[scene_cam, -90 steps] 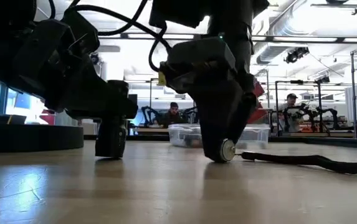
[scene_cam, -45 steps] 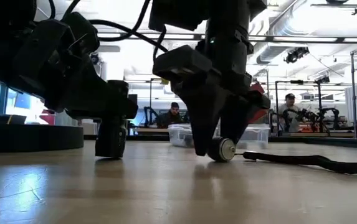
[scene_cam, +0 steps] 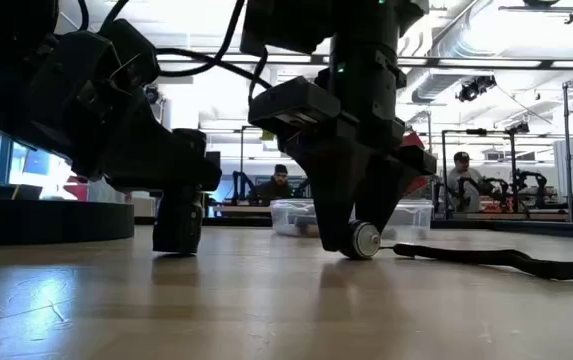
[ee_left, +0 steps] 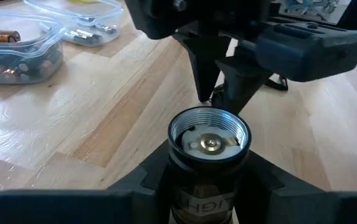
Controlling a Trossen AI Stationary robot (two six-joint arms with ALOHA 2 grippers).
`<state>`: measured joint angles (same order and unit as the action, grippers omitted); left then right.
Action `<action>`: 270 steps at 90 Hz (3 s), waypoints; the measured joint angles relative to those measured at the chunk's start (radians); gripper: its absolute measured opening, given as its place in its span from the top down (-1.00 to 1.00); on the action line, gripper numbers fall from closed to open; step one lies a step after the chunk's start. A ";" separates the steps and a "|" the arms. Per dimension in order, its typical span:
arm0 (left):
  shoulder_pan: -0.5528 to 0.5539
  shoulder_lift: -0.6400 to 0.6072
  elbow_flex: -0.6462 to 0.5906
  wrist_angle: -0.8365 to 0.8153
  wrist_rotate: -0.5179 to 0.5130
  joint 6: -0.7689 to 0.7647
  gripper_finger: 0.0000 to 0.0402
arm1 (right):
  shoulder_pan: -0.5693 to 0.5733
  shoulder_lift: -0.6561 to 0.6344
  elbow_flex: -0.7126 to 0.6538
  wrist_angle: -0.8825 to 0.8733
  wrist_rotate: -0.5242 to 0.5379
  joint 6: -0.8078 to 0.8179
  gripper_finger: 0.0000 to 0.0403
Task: Insert battery
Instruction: Close the lid of the black flashlight
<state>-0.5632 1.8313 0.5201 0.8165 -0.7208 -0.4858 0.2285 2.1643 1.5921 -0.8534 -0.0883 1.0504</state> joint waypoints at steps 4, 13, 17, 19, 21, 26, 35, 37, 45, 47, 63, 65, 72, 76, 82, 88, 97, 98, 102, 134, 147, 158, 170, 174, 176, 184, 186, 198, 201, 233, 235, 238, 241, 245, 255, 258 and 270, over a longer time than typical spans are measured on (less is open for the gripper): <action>0.000 0.000 0.000 0.000 0.000 0.000 0.52 | -0.003 0.000 0.000 0.000 -0.003 0.000 0.21; 0.000 0.000 0.000 0.000 0.000 0.000 0.52 | -0.012 0.000 0.000 0.000 -0.026 0.008 0.21; 0.000 0.000 0.000 0.000 0.000 0.000 0.52 | -0.015 0.000 0.000 0.000 -0.038 0.019 0.21; 0.000 0.000 0.000 0.000 0.000 0.000 0.52 | -0.015 0.000 0.000 0.000 -0.041 0.024 0.21; 0.000 0.000 0.000 0.000 0.000 0.000 0.52 | -0.015 0.000 0.000 0.000 -0.044 0.027 0.21; 0.000 0.000 0.000 0.000 0.000 0.000 0.52 | -0.015 0.000 0.000 -0.002 -0.047 0.037 0.21; 0.000 0.000 0.000 0.000 0.000 0.000 0.52 | -0.015 0.000 -0.004 0.000 -0.055 0.060 0.21; 0.000 0.000 0.000 0.000 0.000 0.000 0.52 | -0.015 0.000 -0.007 0.000 -0.056 0.069 0.22; 0.000 0.000 0.000 0.000 0.000 0.000 0.52 | -0.015 -0.003 -0.023 0.006 -0.056 0.084 0.22; 0.000 0.000 0.000 0.000 0.000 0.000 0.52 | -0.015 -0.003 -0.025 0.007 -0.057 0.088 0.22; 0.000 0.000 0.000 0.000 0.000 0.000 0.52 | -0.019 -0.004 -0.032 0.018 -0.051 0.097 0.22; 0.000 0.000 0.000 0.000 0.000 0.000 0.52 | -0.020 -0.004 -0.032 0.018 -0.051 0.097 0.22; 0.000 0.000 0.000 0.000 0.000 0.000 0.52 | -0.022 -0.004 -0.032 0.019 -0.053 0.098 0.22; 0.000 0.000 0.000 0.000 0.000 0.000 0.52 | -0.025 -0.004 -0.032 0.019 -0.057 0.098 0.22; 0.000 0.000 0.000 0.000 0.000 0.000 0.52 | -0.026 -0.004 -0.032 0.020 -0.062 0.102 0.23; 0.000 0.000 0.000 0.000 0.000 0.000 0.52 | -0.028 -0.004 -0.032 0.020 -0.062 0.105 0.26; 0.000 0.000 0.000 0.000 0.000 0.000 0.52 | -0.028 -0.003 -0.033 0.019 -0.061 0.120 0.34; 0.000 0.000 0.000 0.000 0.000 0.000 0.52 | -0.028 -0.003 -0.033 0.019 -0.061 0.120 0.36; 0.000 0.000 0.000 0.000 0.000 0.000 0.52 | -0.028 -0.003 -0.033 0.018 -0.061 0.120 0.41; 0.000 0.000 0.000 0.000 0.000 0.000 0.52 | -0.029 -0.007 -0.020 0.019 -0.043 0.030 0.65; 0.000 0.000 0.000 0.003 0.000 0.000 0.52 | -0.017 -0.068 0.007 0.020 0.098 -0.064 0.65; 0.000 0.000 -0.001 0.023 0.000 0.013 0.52 | 0.025 -0.137 0.011 0.003 0.236 -0.150 0.65; 0.000 0.031 -0.001 0.119 0.018 0.060 0.52 | 0.081 -0.179 0.009 -0.043 0.407 -0.226 0.65; 0.003 0.050 0.001 0.163 0.032 0.081 0.52 | 0.094 -0.187 0.010 -0.048 0.459 -0.249 0.65; 0.006 0.060 0.005 0.185 0.045 0.092 0.52 | 0.099 -0.190 0.010 -0.048 0.483 -0.262 0.65; 0.026 0.108 0.041 0.233 0.130 0.113 0.52 | 0.116 -0.189 0.008 -0.041 0.578 -0.296 0.65; 0.033 0.119 0.053 0.237 0.145 0.117 0.52 | 0.118 -0.189 0.007 -0.035 0.604 -0.306 0.65; 0.064 0.190 0.130 0.251 0.202 0.158 0.52 | 0.121 -0.190 -0.018 0.074 0.736 -0.381 0.65; 0.069 0.202 0.142 0.252 0.209 0.174 0.52 | 0.121 -0.190 -0.029 0.118 0.739 -0.415 0.65; 0.111 0.209 0.154 0.257 0.172 0.260 0.52 | 0.121 -0.206 -0.282 0.554 0.866 -0.631 0.66; 0.112 0.209 0.154 0.256 0.171 0.258 0.52 | 0.121 -0.211 -0.301 0.591 0.868 -0.640 0.66; 0.112 0.209 0.154 0.254 0.169 0.257 0.52 | 0.120 -0.222 -0.332 0.652 0.869 -0.651 0.66; 0.112 0.209 0.154 0.251 0.167 0.254 0.52 | 0.121 -0.236 -0.363 0.712 0.869 -0.667 0.66; 0.111 0.208 0.155 0.244 0.161 0.251 0.52 | 0.125 -0.263 -0.408 0.802 0.869 -0.686 0.66; 0.112 0.208 0.155 0.234 0.157 0.235 0.52 | 0.139 -0.343 -0.540 1.033 0.842 -0.755 0.66; 0.112 0.208 0.155 0.233 0.157 0.233 0.52 | 0.139 -0.365 -0.583 1.107 0.808 -0.773 0.66; 0.112 0.208 0.157 0.232 0.155 0.234 0.52 | 0.126 -0.416 -0.746 1.436 0.604 -0.838 0.66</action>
<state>-0.4511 2.0392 0.6771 1.0483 -0.5656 -0.2520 0.3541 1.7481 0.8464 0.5823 0.5162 0.2124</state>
